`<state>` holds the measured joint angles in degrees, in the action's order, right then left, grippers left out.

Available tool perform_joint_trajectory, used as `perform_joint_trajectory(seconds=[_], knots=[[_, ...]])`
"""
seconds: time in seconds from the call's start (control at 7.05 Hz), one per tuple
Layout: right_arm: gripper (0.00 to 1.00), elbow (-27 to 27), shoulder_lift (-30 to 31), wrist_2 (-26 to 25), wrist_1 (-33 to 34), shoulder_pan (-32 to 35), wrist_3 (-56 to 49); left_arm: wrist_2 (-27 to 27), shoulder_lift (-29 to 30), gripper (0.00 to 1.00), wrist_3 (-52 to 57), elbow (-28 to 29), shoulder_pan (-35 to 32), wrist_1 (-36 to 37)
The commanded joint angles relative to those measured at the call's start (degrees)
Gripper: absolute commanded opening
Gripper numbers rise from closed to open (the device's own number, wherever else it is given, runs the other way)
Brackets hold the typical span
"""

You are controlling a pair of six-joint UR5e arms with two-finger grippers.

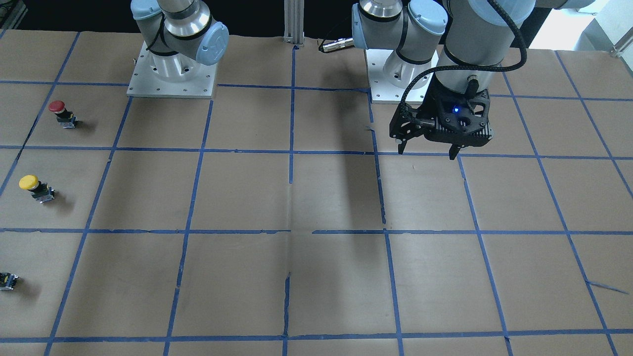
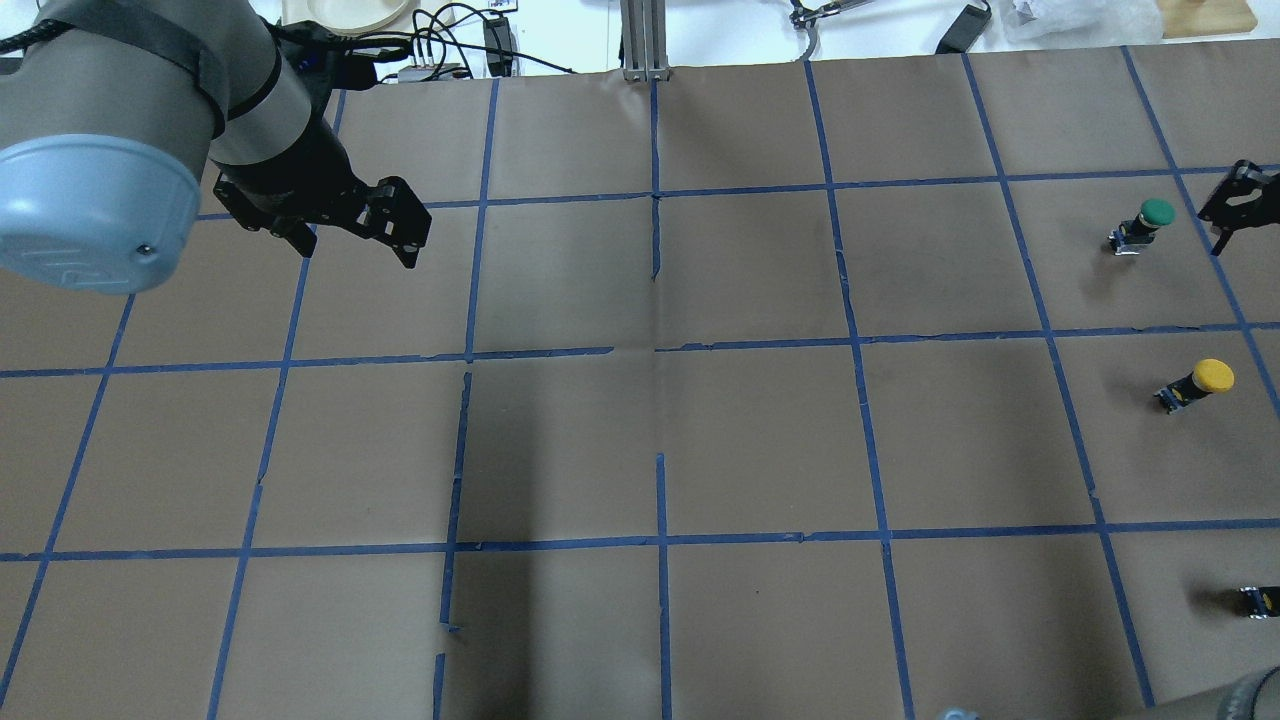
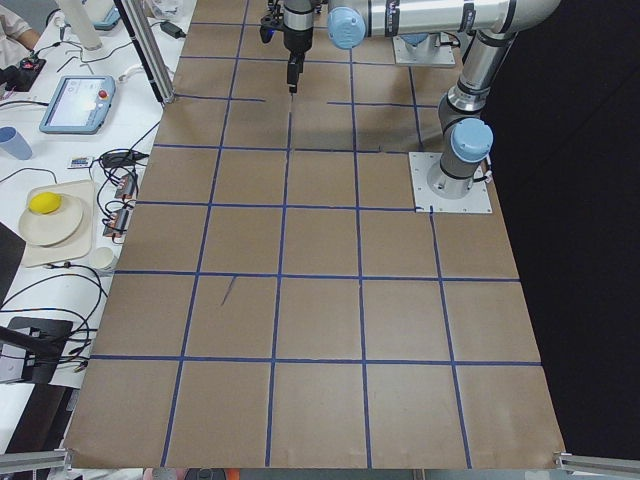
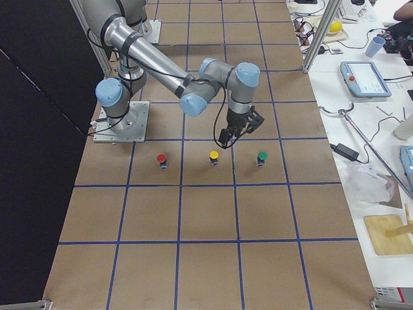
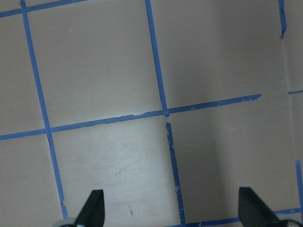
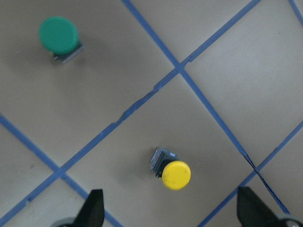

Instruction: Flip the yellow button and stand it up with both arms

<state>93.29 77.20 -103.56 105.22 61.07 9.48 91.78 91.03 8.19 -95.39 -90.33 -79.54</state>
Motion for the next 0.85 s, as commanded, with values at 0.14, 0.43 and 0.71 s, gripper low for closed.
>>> perform_joint_trajectory(seconds=[0.14, 0.43, 0.71], knots=[[1.00, -5.8, 4.3, 9.0, -12.9, 11.0, -0.3, 0.1, -0.2, 1.00, 0.1, 0.0, 0.1, 0.0], [1.00, -6.4, 7.9, 9.4, -19.6, 17.4, -0.4, -0.1, -0.2, 1.00, 0.1, 0.0, 0.1, 0.0], [1.00, -8.5, 8.9, 11.4, -21.7, 25.8, -0.4, -0.1, -0.2, 1.00, 0.1, 0.0, 0.0, 0.0]])
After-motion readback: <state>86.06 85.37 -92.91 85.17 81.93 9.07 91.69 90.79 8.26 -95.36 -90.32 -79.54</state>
